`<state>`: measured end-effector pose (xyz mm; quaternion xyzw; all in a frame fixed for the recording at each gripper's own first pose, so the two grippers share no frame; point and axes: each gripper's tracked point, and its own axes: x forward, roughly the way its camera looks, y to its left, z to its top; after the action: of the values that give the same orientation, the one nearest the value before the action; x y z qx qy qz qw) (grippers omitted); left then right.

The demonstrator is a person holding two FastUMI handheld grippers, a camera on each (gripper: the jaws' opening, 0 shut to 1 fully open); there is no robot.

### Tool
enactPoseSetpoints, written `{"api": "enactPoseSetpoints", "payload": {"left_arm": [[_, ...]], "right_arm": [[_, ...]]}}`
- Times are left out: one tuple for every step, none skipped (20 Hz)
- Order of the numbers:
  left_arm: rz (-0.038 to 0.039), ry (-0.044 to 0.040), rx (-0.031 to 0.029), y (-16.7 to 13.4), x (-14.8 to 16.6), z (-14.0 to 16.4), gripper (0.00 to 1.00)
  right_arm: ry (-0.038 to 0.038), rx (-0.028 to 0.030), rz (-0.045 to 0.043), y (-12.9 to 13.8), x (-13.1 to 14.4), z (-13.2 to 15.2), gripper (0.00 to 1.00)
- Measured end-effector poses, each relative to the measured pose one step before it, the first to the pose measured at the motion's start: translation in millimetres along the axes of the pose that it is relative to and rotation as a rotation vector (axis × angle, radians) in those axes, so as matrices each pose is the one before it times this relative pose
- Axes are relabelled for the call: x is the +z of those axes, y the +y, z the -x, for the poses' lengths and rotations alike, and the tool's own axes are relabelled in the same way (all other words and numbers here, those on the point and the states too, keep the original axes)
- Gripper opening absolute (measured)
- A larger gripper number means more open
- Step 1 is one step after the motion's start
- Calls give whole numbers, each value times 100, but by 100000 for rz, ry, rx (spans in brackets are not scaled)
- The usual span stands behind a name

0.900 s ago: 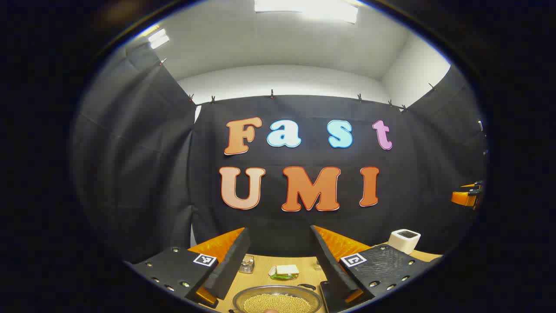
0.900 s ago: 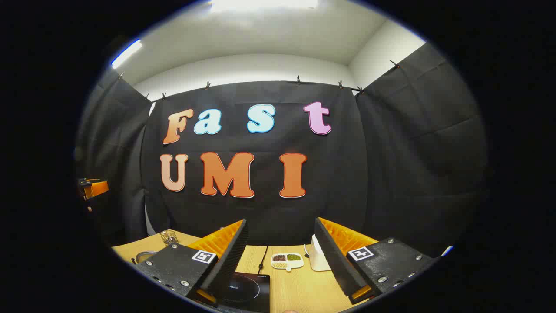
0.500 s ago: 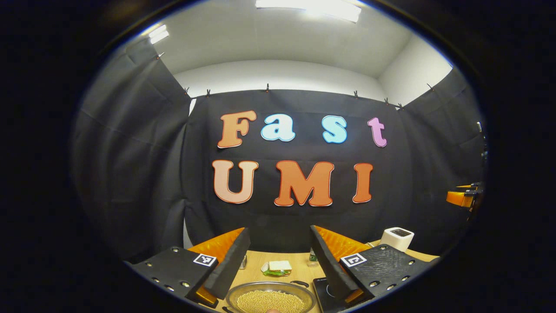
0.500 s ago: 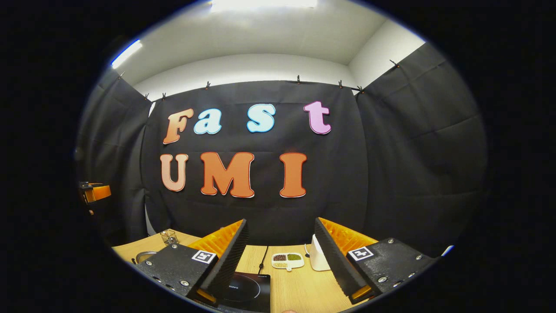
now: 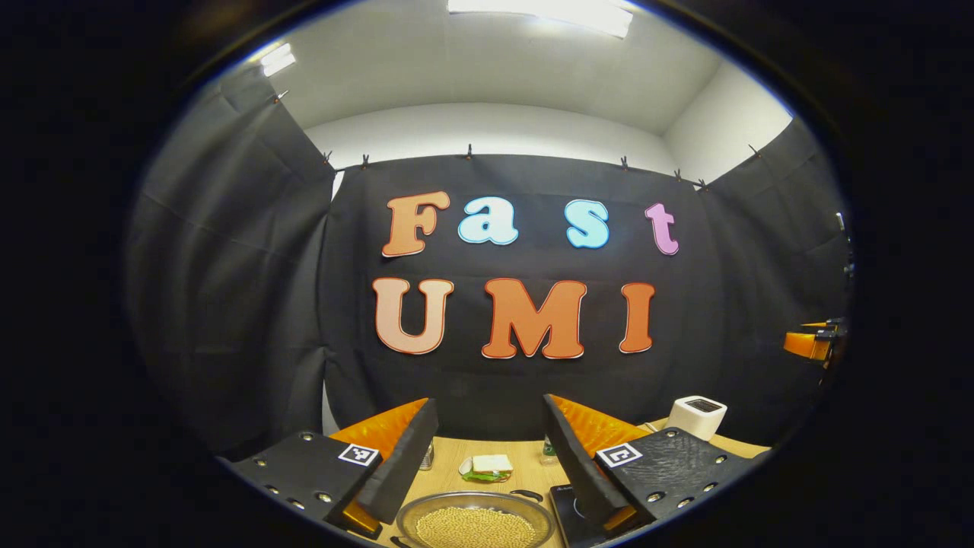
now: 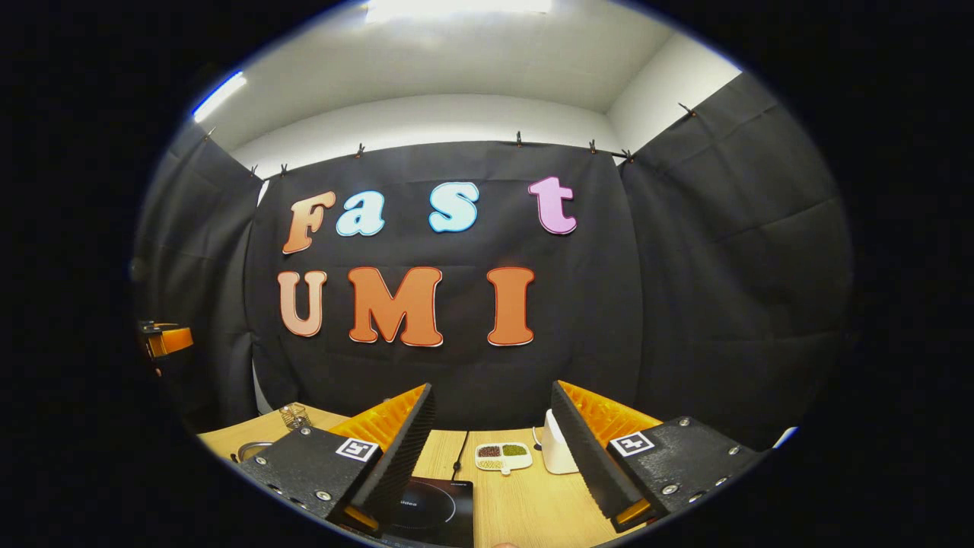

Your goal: First push the handle of the pot to place it horizontally, then grasp the pot with both hands and set it on the induction cooktop.

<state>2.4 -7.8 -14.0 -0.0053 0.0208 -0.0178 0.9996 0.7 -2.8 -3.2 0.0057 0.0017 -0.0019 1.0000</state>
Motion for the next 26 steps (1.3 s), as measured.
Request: {"api": "enactPoseSetpoints", "payload": {"left_arm": [[-6,-214,-127,14,23,51,89],[282,212,-254,-13,-21,-57,88],[-66,1100,636,195,-399,25,88],[-31,1525,436,173,-383,105,89],[64,483,-411,-92,-163,-72,91],[-125,286,-157,-59,-140,-71,95],[213,287,-153,56,-133,-62,85],[279,361,-279,1,-55,-106,84],[283,5,-337,-33,-21,67,84],[395,109,91,79,-39,-15,84],[77,269,-118,49,-137,19,75],[-287,-10,-286,-64,-16,-34,75],[-383,-231,-133,-16,74,63,75],[-298,273,302,105,-25,-18,72],[-624,286,-231,28,-204,-14,62],[-467,295,553,119,-155,71,62],[-165,611,327,158,-246,47,46],[465,535,-483,-113,-202,-43,43],[917,912,-1252,-230,-299,-67,35],[1146,1048,-1675,-299,-305,-46,31],[785,1127,-1673,-168,-665,-166,22],[750,1342,-676,-22,-330,-24,22],[-76,1450,-1730,-281,-656,35,10],[70,1276,-323,174,-561,20,10],[-211,776,-511,159,-476,-73,10],[21,793,348,359,-553,67,8]], "right_arm": [[161,-32,73,-8,-82,-58,95],[139,7,31,54,-83,-109,95],[88,-148,-268,-52,17,-2,95],[-11,68,-242,44,36,40,95],[-21,38,-208,24,48,-9,95],[0,-40,-115,-17,-145,23,95],[62,-137,22,-70,-22,-38,95],[72,-225,130,-83,-72,-99,95],[135,-242,140,-5,-52,-30,100],[114,-162,14,-54,-25,117,95],[100,-30,-82,9,23,-28,95],[75,-11,-126,0,-128,7,95],[64,63,-39,64,-32,-89,95],[83,140,72,57,-51,-40,95],[152,236,241,118,-125,-51,95],[202,77,283,1,-54,53,95],[77,-77,189,14,-18,-70,95],[29,-179,-6,24,17,-14,95],[-49,-94,-197,13,-104,-69,95],[-2,9,-210,70,-20,18,95],[105,85,-206,76,-66,-29,95],[195,101,-140,55,-66,-54,95],[221,243,49,111,-146,-80,95],[239,80,182,85,-194,-119,95],[190,-52,337,-21,-58,45,100],[137,-204,215,-19,-89,-99,95]]}}
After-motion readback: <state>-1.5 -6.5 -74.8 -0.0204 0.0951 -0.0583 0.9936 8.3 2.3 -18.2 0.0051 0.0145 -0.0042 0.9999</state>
